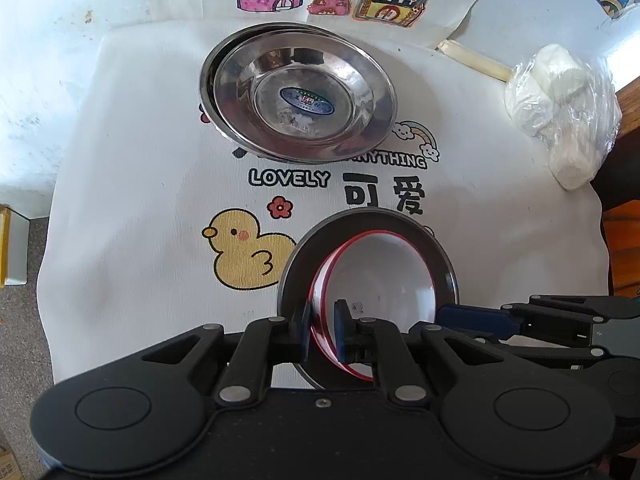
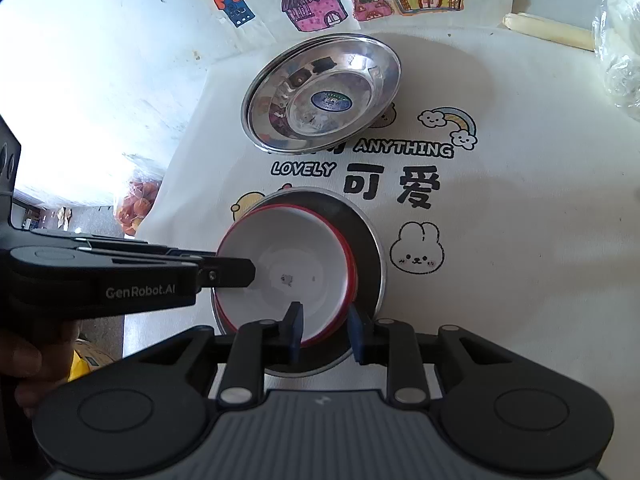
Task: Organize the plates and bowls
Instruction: 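Press the held white bowl down into the steel bowl with both grippers, then open the left gripper while the right gripper opens, releasing the white bowl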
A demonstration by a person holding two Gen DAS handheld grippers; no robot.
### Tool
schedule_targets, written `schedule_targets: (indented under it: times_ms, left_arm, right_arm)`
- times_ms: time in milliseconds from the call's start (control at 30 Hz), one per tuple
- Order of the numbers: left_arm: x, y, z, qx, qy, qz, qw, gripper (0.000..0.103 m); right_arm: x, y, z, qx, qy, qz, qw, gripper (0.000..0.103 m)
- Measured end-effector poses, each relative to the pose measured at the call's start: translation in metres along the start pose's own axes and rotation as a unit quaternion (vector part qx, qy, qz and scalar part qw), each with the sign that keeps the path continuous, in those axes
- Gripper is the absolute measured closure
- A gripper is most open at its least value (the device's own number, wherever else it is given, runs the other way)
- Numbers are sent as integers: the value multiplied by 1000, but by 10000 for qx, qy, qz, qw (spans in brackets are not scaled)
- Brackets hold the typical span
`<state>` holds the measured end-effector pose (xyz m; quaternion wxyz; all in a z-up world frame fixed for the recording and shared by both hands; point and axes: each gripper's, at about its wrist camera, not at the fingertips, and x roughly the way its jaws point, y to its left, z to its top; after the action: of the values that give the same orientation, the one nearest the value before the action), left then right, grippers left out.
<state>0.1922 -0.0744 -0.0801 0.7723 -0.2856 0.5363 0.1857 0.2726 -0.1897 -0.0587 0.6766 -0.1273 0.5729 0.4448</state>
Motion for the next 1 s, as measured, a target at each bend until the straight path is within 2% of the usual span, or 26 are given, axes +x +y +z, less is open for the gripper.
schedule_targets:
  times_ms: [200,300,400,467,567,600,667,767,833,967,1000]
  left_arm:
    - [-3,2,1,-7,-44,2,10000,84]
    - [-6,2,1,-6,-66,-45,10000,75]
    - [-8,3,2,-3,-84,-73,9999,70]
    - [-10,4,2,-13,-122,-136,9998,61]
    - [-15,6,4,1,-234,-160,9996,41]
    - [-16,7,4,-9,-264,-160,9995,39]
    - [-18,8,5,-56,-286,-152,9995,34]
    - [-18,12,7,-132,-285,-149,9994,31]
    - [-19,14,7,-196,-303,-163,9992,19]
    - [-23,22,6,-322,-477,-247,9980,1]
    - [-25,23,6,-333,-543,-246,9977,1]
  right_arm:
    - [-5,-1,-1,27,-87,-32,10000,73]
    - [-8,-1,-1,25,-136,-50,9999,69]
    - [-12,-1,-1,33,-206,-48,9998,59]
    - [-14,-3,-1,53,-244,-94,9996,51]
    - [-17,-7,-1,135,-311,-122,9994,42]
    - [-18,-9,-1,166,-331,-141,9992,39]
    - [-20,-12,-1,245,-379,-218,9987,24]
    - [-22,-15,-2,322,-460,-361,9978,7]
    - [-23,-17,-1,349,-500,-484,9970,0]
    - [-24,-23,-1,479,-573,-664,9950,0]
    - [-24,-24,-1,513,-583,-702,9945,0]
